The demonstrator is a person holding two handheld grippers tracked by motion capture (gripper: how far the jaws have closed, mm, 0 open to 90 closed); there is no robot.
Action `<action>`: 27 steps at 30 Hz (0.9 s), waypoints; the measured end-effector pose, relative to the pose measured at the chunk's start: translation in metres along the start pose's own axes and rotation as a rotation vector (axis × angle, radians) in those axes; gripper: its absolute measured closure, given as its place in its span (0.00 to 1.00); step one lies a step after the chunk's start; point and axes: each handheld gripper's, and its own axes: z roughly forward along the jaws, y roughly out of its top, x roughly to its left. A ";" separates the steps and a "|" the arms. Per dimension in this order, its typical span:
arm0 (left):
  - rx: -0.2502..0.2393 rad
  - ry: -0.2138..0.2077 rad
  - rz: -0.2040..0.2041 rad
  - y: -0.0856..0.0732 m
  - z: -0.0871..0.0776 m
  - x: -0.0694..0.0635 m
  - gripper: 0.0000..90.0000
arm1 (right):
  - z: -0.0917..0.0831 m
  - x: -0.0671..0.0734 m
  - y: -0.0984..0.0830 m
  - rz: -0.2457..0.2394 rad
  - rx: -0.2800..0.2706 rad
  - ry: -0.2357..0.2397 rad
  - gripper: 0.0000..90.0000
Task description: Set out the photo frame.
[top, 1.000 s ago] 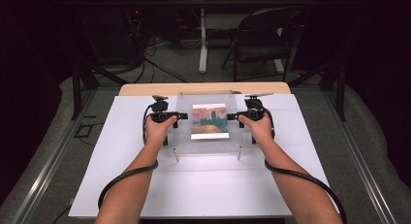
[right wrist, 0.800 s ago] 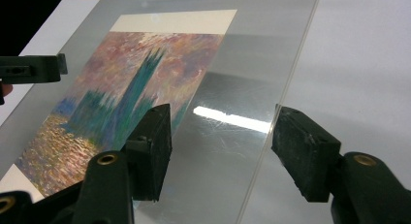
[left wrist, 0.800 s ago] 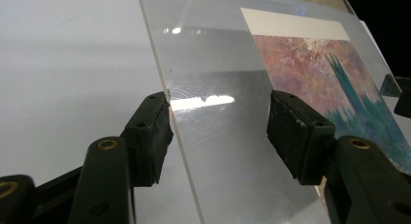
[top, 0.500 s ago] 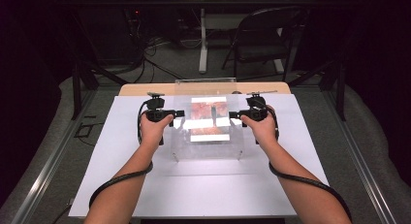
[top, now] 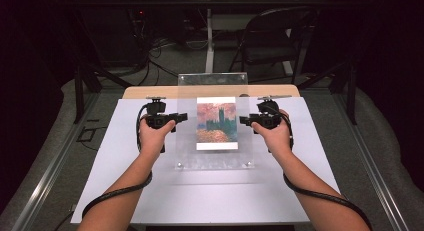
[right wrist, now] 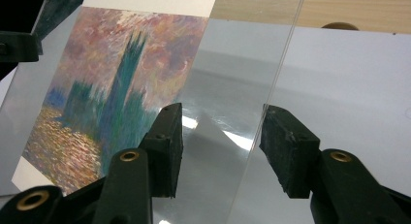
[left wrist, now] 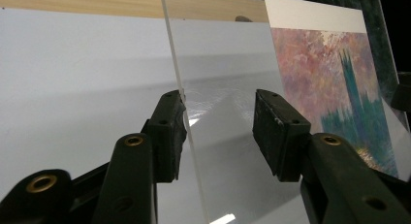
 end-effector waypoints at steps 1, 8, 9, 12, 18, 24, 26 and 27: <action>-0.006 -0.003 0.004 -0.001 -0.003 -0.001 0.62 | -0.003 0.001 0.000 -0.010 -0.001 -0.002 0.57; -0.038 -0.009 0.038 -0.007 -0.021 -0.010 0.66 | -0.021 0.011 -0.005 -0.032 -0.032 -0.008 0.63; -0.041 -0.012 0.041 -0.008 -0.025 -0.011 0.67 | -0.024 0.013 -0.006 -0.034 -0.041 -0.009 0.64; -0.058 -0.015 0.051 -0.012 -0.033 -0.016 0.69 | -0.033 0.017 -0.008 -0.047 -0.051 -0.009 0.66; -0.068 -0.010 0.093 -0.019 -0.049 -0.025 0.72 | -0.050 0.025 -0.015 -0.074 -0.077 -0.012 0.71; -0.071 -0.039 0.129 -0.026 -0.064 -0.030 0.76 | -0.067 0.031 -0.024 -0.087 -0.093 -0.002 0.76; -0.073 -0.046 0.140 -0.029 -0.069 -0.031 0.77 | -0.071 0.034 -0.027 -0.102 -0.094 -0.006 0.77; -0.076 -0.050 0.144 -0.031 -0.072 -0.032 0.78 | -0.074 0.036 -0.028 -0.115 -0.087 -0.010 0.78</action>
